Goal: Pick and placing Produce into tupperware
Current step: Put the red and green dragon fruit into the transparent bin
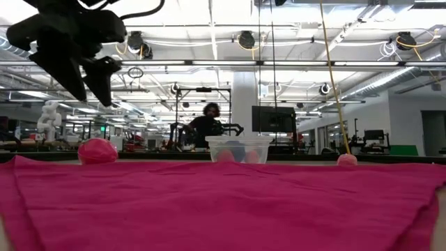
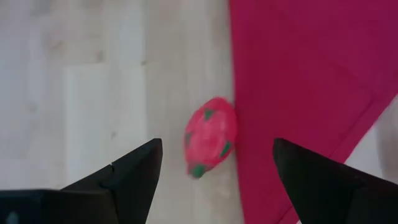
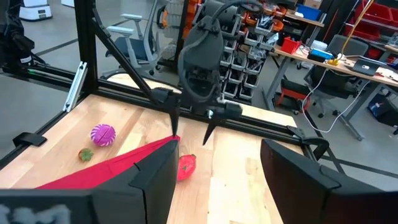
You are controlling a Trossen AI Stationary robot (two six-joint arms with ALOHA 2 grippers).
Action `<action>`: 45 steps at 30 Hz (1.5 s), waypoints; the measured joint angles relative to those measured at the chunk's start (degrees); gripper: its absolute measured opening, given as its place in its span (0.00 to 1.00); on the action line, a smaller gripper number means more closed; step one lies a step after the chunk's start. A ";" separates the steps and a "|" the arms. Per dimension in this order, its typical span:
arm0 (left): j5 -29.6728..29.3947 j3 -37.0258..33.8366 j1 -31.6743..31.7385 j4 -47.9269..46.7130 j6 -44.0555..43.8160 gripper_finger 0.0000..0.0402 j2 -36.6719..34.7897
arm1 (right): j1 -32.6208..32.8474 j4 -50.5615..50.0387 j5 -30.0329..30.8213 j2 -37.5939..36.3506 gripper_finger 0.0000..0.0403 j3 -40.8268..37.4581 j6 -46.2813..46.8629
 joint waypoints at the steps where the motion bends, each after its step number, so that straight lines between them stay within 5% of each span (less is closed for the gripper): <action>1: 0.76 0.00 -0.04 0.88 0.47 0.77 0.82 | 0.00 0.00 -0.02 0.00 0.55 0.00 0.00; 17: 1.34 -0.07 1.92 3.15 7.43 0.77 13.38 | 0.00 0.22 0.00 0.00 0.55 0.00 2.34; 28: 4.09 -7.18 4.26 11.46 7.85 0.77 14.18 | 0.00 0.23 0.00 0.00 0.55 0.00 2.34; 45: 2.15 -8.11 4.22 17.32 6.59 0.77 14.18 | 0.00 0.26 0.00 0.00 0.55 0.00 2.34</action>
